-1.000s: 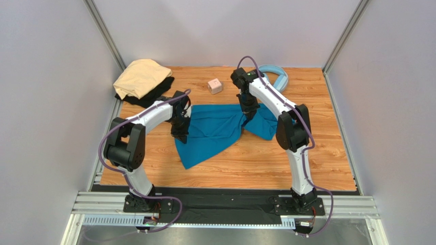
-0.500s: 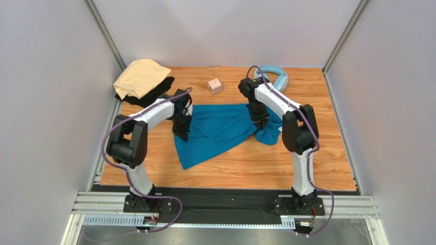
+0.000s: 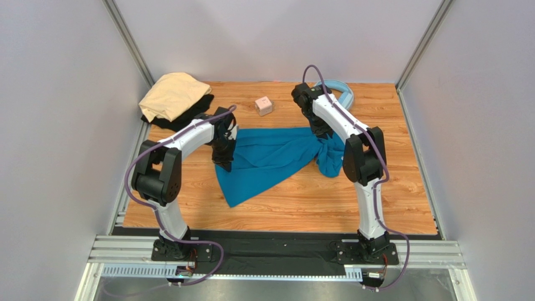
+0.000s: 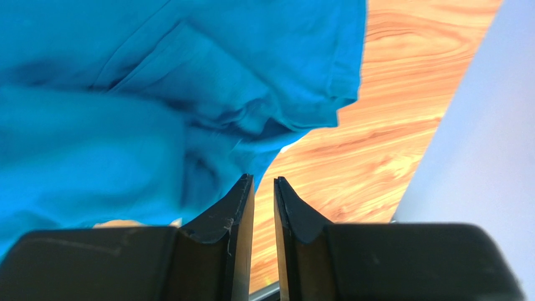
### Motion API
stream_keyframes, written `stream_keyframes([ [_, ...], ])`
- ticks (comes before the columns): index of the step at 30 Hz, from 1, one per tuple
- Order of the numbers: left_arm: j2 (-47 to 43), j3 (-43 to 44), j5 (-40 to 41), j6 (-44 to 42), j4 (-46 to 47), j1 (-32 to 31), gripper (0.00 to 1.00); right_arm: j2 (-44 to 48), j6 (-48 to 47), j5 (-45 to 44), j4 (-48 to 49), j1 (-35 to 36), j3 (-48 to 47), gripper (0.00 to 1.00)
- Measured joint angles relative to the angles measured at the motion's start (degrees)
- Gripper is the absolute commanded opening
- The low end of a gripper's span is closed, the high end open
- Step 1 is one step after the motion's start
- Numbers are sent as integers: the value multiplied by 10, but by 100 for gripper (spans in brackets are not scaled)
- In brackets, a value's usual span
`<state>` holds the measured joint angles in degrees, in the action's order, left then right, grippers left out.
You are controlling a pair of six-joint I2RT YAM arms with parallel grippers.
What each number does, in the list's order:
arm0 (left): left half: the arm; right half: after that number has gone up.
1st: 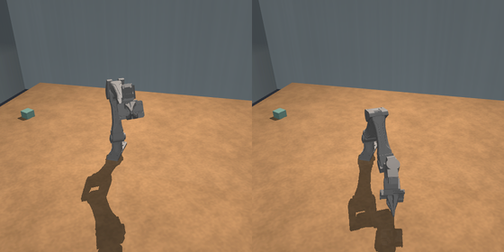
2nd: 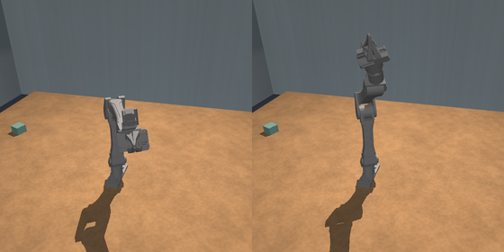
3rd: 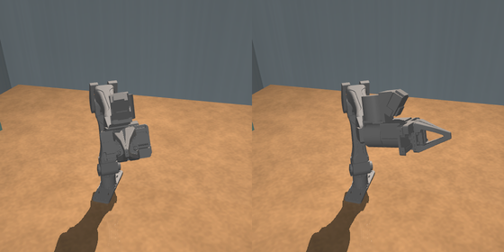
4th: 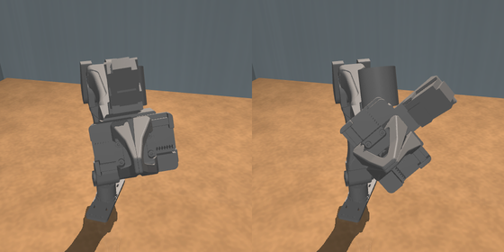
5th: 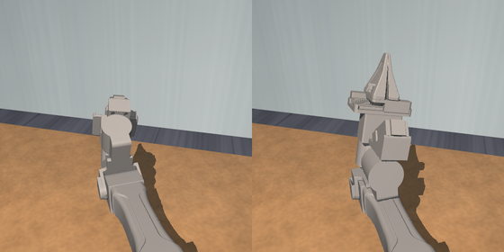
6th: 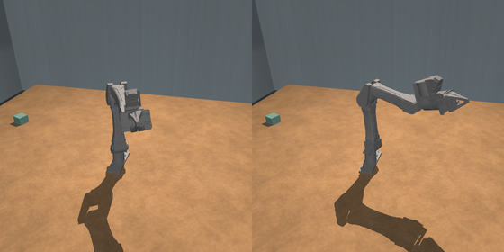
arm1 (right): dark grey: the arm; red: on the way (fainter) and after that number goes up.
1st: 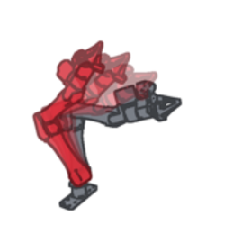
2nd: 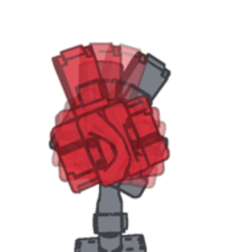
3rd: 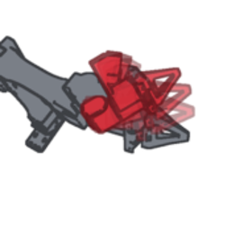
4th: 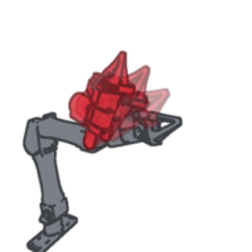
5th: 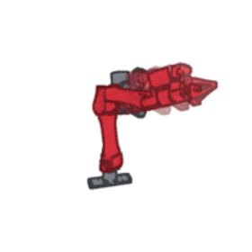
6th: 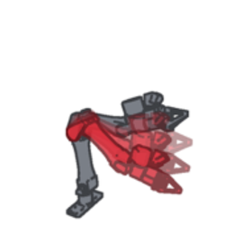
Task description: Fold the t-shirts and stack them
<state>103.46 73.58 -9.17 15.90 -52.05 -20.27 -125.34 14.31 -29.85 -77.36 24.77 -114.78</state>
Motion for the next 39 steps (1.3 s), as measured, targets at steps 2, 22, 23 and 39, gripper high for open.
stream_keyframes([
  [2, 1, 0, 0, 0, 0, 0, 10, -8, 0, -23, 1, 0, -2, 21],
  [22, 20, 0, 0, -4, -10, 0, 10, 150, 13, 94, 22, 16, 133, 37],
  [23, 23, 0, 0, -4, -10, 0, 10, 156, 13, 103, 23, 21, 134, 37],
  [39, 31, -12, -4, -4, 6, 0, 9, 101, 12, 249, 55, 78, 190, 38],
])
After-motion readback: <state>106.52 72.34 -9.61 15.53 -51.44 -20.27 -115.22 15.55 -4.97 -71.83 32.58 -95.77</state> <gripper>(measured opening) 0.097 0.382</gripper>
